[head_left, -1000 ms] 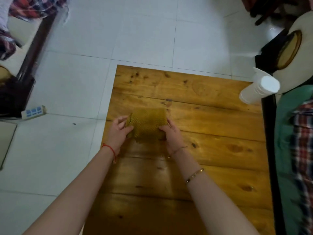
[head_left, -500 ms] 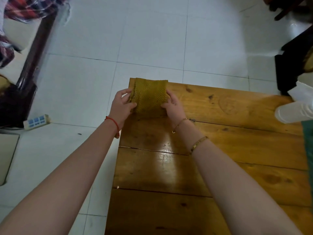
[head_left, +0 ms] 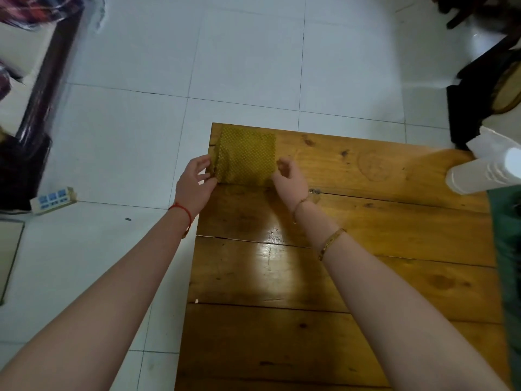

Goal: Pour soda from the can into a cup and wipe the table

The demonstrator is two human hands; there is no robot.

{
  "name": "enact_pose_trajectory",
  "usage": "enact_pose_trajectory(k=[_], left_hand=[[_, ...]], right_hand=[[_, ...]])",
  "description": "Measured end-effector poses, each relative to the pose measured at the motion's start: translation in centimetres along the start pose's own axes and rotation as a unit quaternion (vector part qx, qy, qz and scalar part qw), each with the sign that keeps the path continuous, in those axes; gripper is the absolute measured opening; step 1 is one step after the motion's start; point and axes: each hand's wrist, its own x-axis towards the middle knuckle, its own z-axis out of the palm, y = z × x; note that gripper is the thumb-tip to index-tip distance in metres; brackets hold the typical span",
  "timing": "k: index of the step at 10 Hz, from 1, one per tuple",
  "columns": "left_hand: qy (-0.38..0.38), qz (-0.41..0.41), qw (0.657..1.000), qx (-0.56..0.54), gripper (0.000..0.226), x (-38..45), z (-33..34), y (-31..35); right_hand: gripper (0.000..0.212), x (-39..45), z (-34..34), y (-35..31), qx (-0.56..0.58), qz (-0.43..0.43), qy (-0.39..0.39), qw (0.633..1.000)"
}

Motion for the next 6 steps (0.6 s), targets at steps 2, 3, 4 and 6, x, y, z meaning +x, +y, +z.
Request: enact_pose_trajectory(k=[2,3,4,6], left_hand=[[-0.015,0.081,0.983,0.163,0.048,-5.8,-1.2,0.2],[-0.039,0.1,0.97,0.219,0.051,-8.7,-2.3,1.3],[-0.046,0.118,0.961,0.244,0.053,-12.0,-3.7,3.3],[-0.009,0.173,0.939,0.297,0.053,-20.9,-5.5,7.2]], right_hand=[[0.046,-4.6,-2.4,1.0,-0.293,-0.082,-0.001,0.953],[0.049,-7.9,-4.9,0.4,-0.37,-0.101,-0.016,0.923],[0.052,-11.6,-7.5,-0.6,-0.396,-0.117,-0.011,0.911],[0.051,-19.3,-12.9,-1.9,-0.436,-0.184,0.02,0.881]])
